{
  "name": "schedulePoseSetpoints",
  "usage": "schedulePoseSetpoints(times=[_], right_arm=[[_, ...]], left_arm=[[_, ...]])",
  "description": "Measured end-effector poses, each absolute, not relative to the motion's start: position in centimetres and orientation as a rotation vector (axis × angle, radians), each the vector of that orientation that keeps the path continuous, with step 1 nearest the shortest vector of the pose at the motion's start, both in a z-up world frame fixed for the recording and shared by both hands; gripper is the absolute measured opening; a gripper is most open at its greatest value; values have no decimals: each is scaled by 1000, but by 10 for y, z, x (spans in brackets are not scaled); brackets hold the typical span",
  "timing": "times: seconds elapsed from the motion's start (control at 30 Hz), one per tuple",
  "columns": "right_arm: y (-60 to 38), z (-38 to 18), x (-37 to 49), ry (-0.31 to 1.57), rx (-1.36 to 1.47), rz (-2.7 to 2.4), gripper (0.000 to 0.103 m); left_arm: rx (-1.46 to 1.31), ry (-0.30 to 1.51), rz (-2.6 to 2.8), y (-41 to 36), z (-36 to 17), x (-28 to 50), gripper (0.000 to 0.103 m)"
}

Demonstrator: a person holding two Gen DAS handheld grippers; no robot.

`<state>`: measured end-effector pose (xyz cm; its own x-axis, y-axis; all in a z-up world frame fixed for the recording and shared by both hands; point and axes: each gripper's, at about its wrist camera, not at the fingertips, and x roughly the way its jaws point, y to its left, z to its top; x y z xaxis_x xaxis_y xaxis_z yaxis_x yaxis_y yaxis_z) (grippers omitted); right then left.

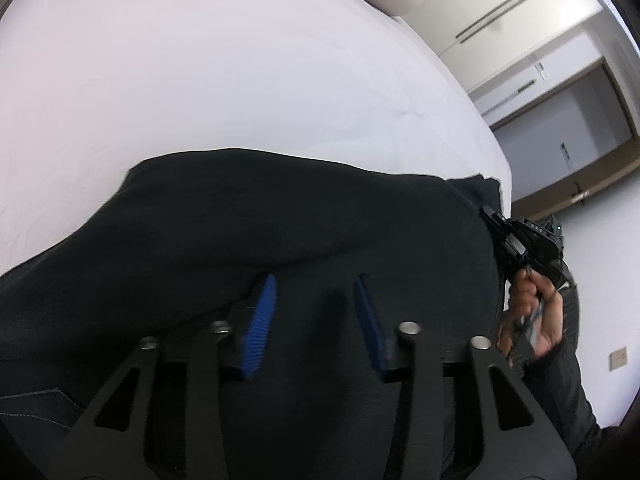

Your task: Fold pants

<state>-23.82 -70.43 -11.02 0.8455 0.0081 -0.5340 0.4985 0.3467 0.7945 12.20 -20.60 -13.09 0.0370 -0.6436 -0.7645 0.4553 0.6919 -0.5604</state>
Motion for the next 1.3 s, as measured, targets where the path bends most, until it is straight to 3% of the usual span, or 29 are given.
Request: schedulePoseSetpoints(times=[0.07,0.13,0.2,0.27,0.43,0.5,0.6,0.8,1.3], right_arm=[[-725,-96,-247,507,1149,-439,0],[-725,-68,-254,539,1054,-538,14],[-727,-44,-276,542,961,-567,66],[-715,-23,-306,484,892,-555,75],[-671,-40,-337,434,1018,-531,75],[-667,-63,-348,430,1082,-539,68],[-668,-87,-339,426,1260,-533,60],[-689,-129,-347,369,1406,-520,58],[-693,-126,-350,163,1441,-338,50]], left_arm=[[-210,1274,-843,-201,-132,124,34],[-227,1256,-800,-191,-128,124,34],[-231,1239,-761,-186,-123,122,34],[-225,1230,-731,-184,-114,117,34],[-177,1216,-757,-205,-104,94,44],[-153,1234,-767,-209,-105,87,47],[-131,1223,-758,-208,-107,84,48],[-195,1258,-771,-199,-112,92,49],[-186,1251,-780,-202,-116,92,49]])
